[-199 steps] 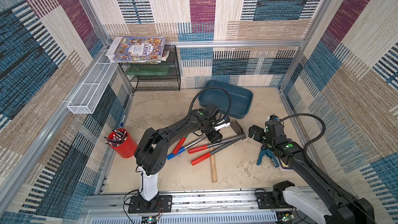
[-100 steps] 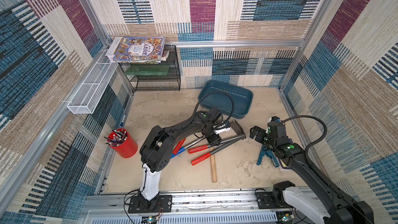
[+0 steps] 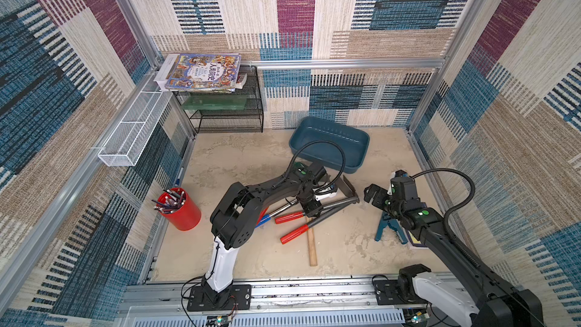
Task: Put the small hoe into the storage box
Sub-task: Pick up the hoe from the center of the board.
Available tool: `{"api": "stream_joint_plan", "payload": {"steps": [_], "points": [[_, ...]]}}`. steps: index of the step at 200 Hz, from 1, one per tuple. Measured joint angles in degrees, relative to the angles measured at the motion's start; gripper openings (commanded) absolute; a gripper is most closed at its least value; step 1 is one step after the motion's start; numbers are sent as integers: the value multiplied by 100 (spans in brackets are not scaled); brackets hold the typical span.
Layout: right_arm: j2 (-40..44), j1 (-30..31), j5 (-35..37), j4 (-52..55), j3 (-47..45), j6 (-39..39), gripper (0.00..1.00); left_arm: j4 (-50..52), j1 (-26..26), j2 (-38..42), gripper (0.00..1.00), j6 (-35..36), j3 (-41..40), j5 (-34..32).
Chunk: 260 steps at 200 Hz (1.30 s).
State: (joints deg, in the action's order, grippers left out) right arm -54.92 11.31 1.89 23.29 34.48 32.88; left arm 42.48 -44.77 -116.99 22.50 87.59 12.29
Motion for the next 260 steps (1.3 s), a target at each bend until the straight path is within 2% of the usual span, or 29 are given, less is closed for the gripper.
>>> {"api": "stream_joint_plan", "payload": {"steps": [176,260], "points": [[142,-94,-83,-13,-90,-2,100,-125,-142,-289,40,-9,153,-313],[153,-116,-85,-11,-103,-22,100,-114,-190,-330,25,-9,223,-487]]}}
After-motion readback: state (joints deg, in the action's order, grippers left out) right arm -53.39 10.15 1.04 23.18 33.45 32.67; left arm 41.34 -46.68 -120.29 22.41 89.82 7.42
